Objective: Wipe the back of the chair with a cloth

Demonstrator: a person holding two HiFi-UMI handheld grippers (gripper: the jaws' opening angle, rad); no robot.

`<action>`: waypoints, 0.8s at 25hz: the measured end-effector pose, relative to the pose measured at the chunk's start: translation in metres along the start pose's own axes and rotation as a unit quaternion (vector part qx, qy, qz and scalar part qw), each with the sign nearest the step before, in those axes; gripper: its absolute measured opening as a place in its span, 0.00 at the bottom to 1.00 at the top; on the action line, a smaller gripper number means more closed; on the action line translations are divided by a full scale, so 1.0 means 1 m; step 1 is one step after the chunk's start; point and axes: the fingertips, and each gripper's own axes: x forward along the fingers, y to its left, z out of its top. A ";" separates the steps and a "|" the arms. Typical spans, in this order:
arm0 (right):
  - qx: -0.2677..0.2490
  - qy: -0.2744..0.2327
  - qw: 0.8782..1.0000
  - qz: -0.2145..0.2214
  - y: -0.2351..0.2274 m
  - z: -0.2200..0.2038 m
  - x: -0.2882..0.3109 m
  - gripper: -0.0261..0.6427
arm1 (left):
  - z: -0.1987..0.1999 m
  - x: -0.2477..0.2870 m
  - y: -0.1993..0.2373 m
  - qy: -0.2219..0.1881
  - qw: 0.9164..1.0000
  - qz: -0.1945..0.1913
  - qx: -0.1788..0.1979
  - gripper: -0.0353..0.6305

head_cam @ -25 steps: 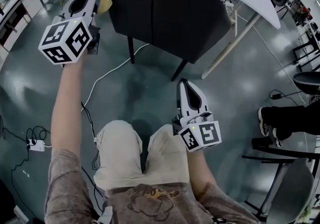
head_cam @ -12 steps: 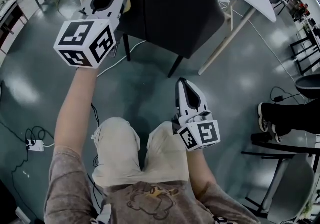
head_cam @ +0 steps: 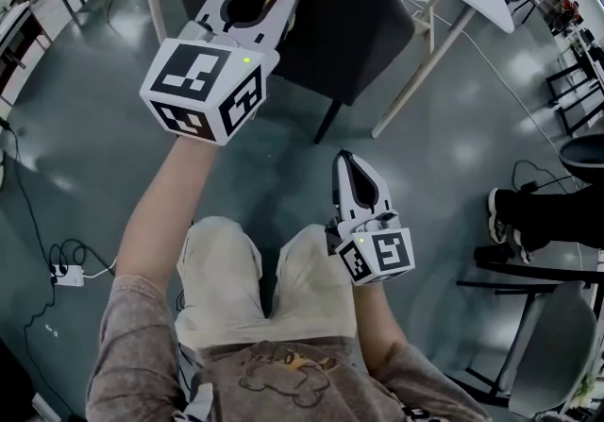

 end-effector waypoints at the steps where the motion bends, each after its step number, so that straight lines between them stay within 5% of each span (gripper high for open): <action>1: 0.000 0.001 1.000 -0.003 -0.002 0.000 -0.002 0.08 | 0.001 0.003 -0.008 -0.002 1.000 -0.007 -0.002 0.13; 9: 0.004 0.007 1.000 -0.028 -0.023 -0.007 -0.020 0.08 | -0.007 0.027 -0.087 0.002 0.995 -0.098 -0.006 0.13; 20: 0.000 0.004 1.000 -0.030 -0.026 -0.006 -0.017 0.08 | -0.006 0.017 -0.105 -0.002 0.990 -0.139 -0.007 0.13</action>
